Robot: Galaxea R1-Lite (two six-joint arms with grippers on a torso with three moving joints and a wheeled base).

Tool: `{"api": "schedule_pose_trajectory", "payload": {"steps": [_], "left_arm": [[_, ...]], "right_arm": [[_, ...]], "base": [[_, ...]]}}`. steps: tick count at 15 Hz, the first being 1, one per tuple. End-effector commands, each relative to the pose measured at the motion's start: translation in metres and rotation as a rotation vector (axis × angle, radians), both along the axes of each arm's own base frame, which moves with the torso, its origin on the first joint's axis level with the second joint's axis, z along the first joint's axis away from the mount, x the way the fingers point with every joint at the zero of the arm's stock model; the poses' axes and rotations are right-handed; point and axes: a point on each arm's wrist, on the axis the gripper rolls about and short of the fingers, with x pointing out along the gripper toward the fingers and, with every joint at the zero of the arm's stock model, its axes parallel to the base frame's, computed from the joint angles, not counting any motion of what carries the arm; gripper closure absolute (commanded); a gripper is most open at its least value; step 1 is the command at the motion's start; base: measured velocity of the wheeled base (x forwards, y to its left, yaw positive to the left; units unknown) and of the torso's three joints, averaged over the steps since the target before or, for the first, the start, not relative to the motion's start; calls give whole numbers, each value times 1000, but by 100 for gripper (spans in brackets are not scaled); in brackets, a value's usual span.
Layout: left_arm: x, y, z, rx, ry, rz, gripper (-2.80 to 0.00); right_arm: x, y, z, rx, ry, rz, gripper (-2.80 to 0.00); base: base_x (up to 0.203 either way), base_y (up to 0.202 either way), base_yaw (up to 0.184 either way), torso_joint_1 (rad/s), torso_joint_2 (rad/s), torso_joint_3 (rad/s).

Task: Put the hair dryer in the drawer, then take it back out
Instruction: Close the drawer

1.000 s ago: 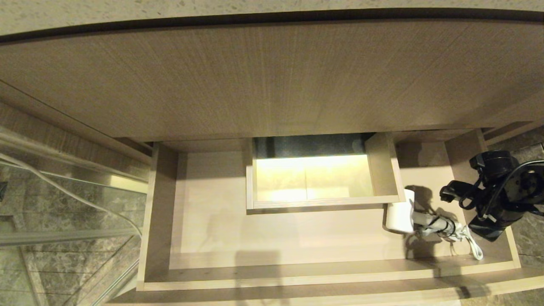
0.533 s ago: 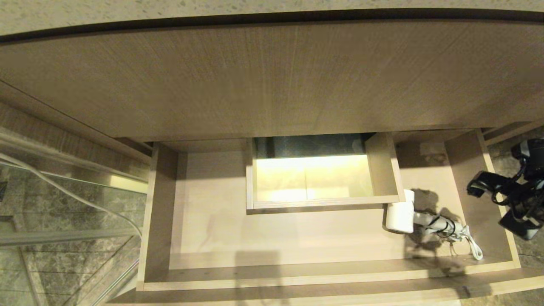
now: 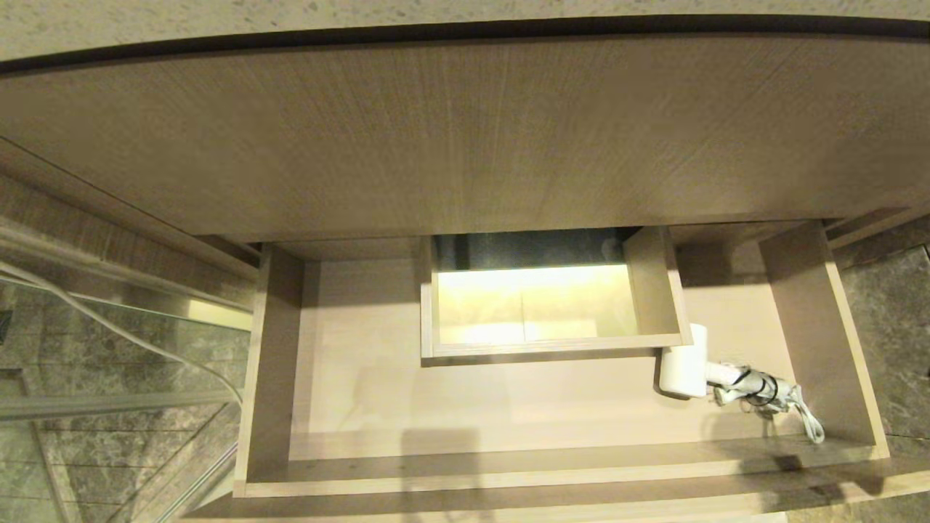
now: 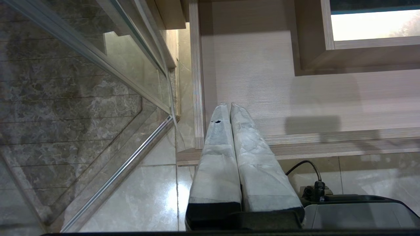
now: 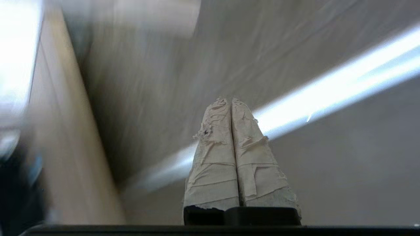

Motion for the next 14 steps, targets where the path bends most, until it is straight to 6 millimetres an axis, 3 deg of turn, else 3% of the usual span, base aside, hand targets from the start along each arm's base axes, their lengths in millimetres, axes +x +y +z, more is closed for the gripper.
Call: {"api": "schedule_pose_trajectory", "payload": {"steps": [1,9,14], "left_arm": [[0,0,0,0,0,0,0],[0,0,0,0,0,0,0],[0,0,0,0,0,0,0]], "right_arm": [[-15,-5,-6,-19,36,-88,0],[8,-40,-83,170,288,-309,0],[36,-59,-118,210,286,-317,0]], "base": [[0,0,0,0,0,0],[0,0,0,0,0,0],[0,0,0,0,0,0]]}}
